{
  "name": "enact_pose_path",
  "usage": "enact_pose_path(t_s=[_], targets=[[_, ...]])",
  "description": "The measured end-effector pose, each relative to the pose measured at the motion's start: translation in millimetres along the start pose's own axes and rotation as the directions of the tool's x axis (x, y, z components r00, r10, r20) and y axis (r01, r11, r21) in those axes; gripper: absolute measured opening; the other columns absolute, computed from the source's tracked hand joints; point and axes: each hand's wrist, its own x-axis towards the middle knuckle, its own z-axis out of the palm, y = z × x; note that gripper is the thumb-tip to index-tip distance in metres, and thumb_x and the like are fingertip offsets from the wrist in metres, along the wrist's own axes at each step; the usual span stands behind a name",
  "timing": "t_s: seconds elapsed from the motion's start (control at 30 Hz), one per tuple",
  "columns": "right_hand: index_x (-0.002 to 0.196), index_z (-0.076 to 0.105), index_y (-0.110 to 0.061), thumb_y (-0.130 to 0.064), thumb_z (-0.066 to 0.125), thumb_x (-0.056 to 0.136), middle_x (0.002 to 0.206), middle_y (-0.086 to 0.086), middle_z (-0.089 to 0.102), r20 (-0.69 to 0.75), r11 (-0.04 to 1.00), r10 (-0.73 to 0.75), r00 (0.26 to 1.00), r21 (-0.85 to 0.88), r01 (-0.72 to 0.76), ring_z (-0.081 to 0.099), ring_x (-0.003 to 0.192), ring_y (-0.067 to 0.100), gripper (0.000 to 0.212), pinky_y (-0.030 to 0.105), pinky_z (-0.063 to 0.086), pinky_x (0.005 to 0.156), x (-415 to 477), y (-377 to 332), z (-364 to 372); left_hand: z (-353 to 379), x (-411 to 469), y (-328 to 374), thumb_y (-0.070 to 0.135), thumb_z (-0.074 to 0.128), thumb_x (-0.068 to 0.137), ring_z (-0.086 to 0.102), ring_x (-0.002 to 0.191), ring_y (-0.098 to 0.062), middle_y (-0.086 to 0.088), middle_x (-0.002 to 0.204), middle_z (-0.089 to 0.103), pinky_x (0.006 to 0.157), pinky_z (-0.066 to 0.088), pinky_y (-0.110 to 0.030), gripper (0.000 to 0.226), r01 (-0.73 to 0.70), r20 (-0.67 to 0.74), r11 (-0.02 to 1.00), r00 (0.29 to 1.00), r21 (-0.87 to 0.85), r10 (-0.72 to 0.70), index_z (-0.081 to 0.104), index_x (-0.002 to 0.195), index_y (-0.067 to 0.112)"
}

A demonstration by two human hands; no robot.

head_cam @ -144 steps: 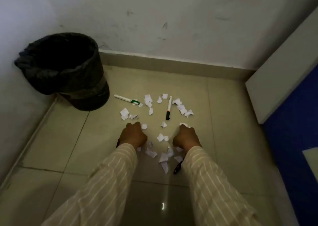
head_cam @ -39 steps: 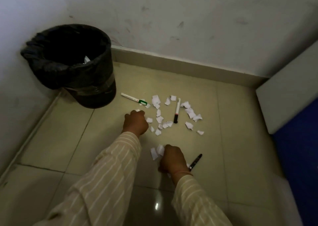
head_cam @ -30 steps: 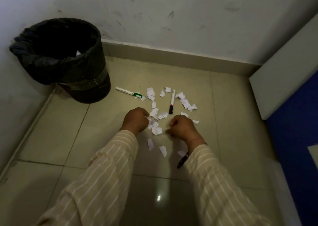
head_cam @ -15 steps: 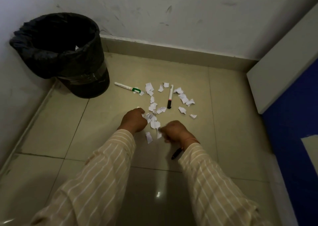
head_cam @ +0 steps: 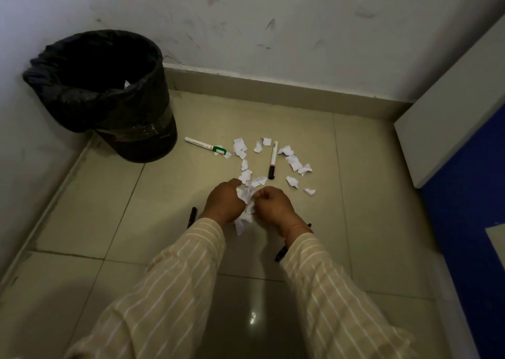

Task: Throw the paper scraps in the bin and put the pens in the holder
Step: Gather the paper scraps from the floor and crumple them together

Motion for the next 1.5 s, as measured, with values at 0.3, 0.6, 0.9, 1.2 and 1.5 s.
enact_pose_path(t_s=[0.3, 0.6, 0.9, 1.2, 1.5], targets=[[0.146, 0.051, -0.026, -0.013, 0.074, 0.082, 0.140, 0.017, 0.043, 0.239, 0.796, -0.196, 0.951, -0.528, 0.297, 0.058, 0.122, 0.041, 0.069, 0.041, 0.048, 0.109, 26, -14, 10, -10, 0, -15, 0.044, 0.095, 0.053, 0.059, 0.125, -0.037, -0.013, 0.141, 0.043, 0.097, 0.054, -0.044, 0.124, 0.038, 0.169, 0.950, 0.981, 0.309, -0.094, 0.029, 0.156, 0.028], [0.146, 0.035, -0.035, -0.036, 0.092, 0.061, 0.141, 0.014, 0.035, 0.164, 0.794, -0.075, 0.984, -0.587, 0.159, 0.052, 0.126, 0.043, 0.102, 0.050, 0.051, 0.106, 13, 2, -8, 3, -3, -14, 0.030, 0.079, 0.081, 0.066, 0.109, -0.035, -0.010, 0.126, 0.056, 0.082, 0.046, -0.033, 0.051, -0.060, 0.014, 0.948, 0.998, 0.314, 0.058, 0.063, 0.128, 0.024], [0.101, 0.077, -0.016, -0.027, 0.071, 0.082, 0.104, 0.013, 0.075, -0.049, 0.887, -0.263, 0.964, -0.405, 0.221, 0.070, 0.100, 0.032, 0.023, 0.028, 0.048, 0.083, -4, 14, 26, 27, -13, -10, 0.046, 0.080, 0.075, 0.074, 0.079, -0.024, -0.005, 0.081, 0.080, 0.075, 0.054, -0.028, 0.033, 0.138, -0.007, 0.975, 0.990, -0.173, -0.141, 0.083, 0.080, 0.014], [0.080, 0.077, -0.013, -0.024, 0.078, 0.054, 0.070, 0.002, 0.072, 0.012, 0.946, -0.276, 0.961, 0.177, 0.270, 0.067, 0.070, 0.021, 0.028, 0.044, 0.061, 0.078, -7, -68, -3, -59, -4, 2, -0.011, 0.075, 0.084, 0.076, 0.088, -0.030, -0.027, 0.106, 0.076, 0.066, 0.063, -0.028, 0.023, 0.164, 0.069, 0.609, 0.982, -0.776, -0.177, 0.075, 0.106, -0.005], [0.090, 0.075, -0.008, 0.001, 0.077, 0.080, 0.092, 0.020, 0.075, -0.015, 0.697, -0.514, 0.858, 0.576, 0.428, 0.070, 0.085, 0.027, 0.014, 0.043, 0.062, 0.086, -36, -280, 11, -247, -10, 37, 0.011, 0.075, 0.088, 0.077, 0.087, -0.024, -0.012, 0.093, 0.082, 0.078, 0.062, -0.036, 0.012, -0.370, -0.505, 0.608, 0.861, -0.702, -0.060, 0.083, 0.093, 0.018]])
